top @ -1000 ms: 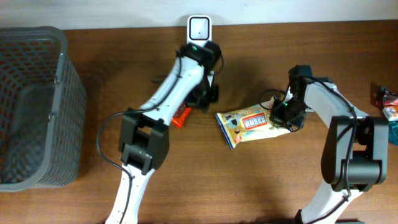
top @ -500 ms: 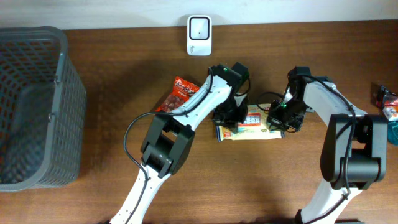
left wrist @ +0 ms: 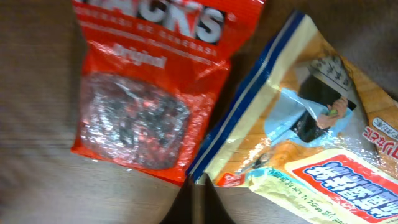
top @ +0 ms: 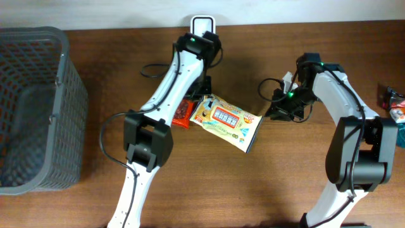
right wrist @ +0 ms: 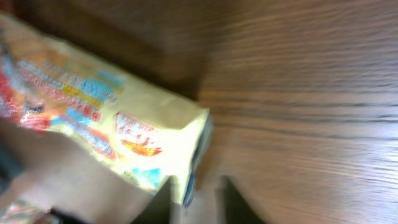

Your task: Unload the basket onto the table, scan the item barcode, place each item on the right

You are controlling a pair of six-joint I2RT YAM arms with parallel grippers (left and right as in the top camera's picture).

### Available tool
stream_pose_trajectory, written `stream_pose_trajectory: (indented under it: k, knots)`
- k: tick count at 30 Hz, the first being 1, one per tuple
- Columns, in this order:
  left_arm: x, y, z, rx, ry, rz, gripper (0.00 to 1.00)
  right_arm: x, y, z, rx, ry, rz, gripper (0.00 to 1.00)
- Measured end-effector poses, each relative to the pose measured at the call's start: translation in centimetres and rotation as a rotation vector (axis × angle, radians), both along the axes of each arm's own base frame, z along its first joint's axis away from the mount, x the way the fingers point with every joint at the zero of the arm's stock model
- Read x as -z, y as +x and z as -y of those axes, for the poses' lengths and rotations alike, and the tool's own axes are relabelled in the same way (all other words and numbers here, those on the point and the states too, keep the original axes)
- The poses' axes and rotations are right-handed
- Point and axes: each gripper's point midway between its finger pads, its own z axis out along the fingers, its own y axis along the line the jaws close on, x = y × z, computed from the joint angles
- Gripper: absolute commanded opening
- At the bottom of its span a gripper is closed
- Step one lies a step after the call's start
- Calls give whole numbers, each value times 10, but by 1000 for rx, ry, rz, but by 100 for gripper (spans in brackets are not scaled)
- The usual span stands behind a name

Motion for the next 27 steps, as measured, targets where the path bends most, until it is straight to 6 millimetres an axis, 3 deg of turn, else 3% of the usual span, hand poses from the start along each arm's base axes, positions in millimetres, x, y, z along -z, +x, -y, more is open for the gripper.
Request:
stream_pose_trajectory:
  k: [3, 7, 9, 10, 11, 14, 18, 21, 22, 24, 27]
  knots:
    - [0, 10, -26, -66, 4, 0, 99, 8, -12, -18, -60, 47, -7, 98]
    - [9, 14, -59, -136, 20, -36, 99, 33, -17, -41, -93, 63, 17, 99]
    - [14, 12, -70, -157, 29, -58, 99, 34, -13, -57, -73, 79, 38, 100]
    - [16, 11, -70, -158, 32, -65, 99, 34, -9, -62, -42, 76, 47, 91]
    - [17, 10, -70, -157, 34, -70, 100, 33, -7, -65, -26, 79, 53, 75]
    - [19, 10, -68, -153, 32, -66, 100, 40, 7, -76, 5, 66, 117, 4]
    - [19, 11, -68, -153, 32, -65, 99, 47, 9, -79, 10, 31, 129, 4]
    - [19, 11, -68, -153, 32, -65, 99, 41, 7, -67, 13, -41, 102, 4]
    - [19, 11, -68, -153, 32, -65, 99, 34, 7, -58, 14, -93, 98, 4]
    - [19, 11, -68, -153, 32, -65, 99, -8, 17, -32, 10, -247, 164, 4]
    - [19, 12, -68, -153, 29, -58, 99, -106, 25, 16, 61, -545, 321, 4]
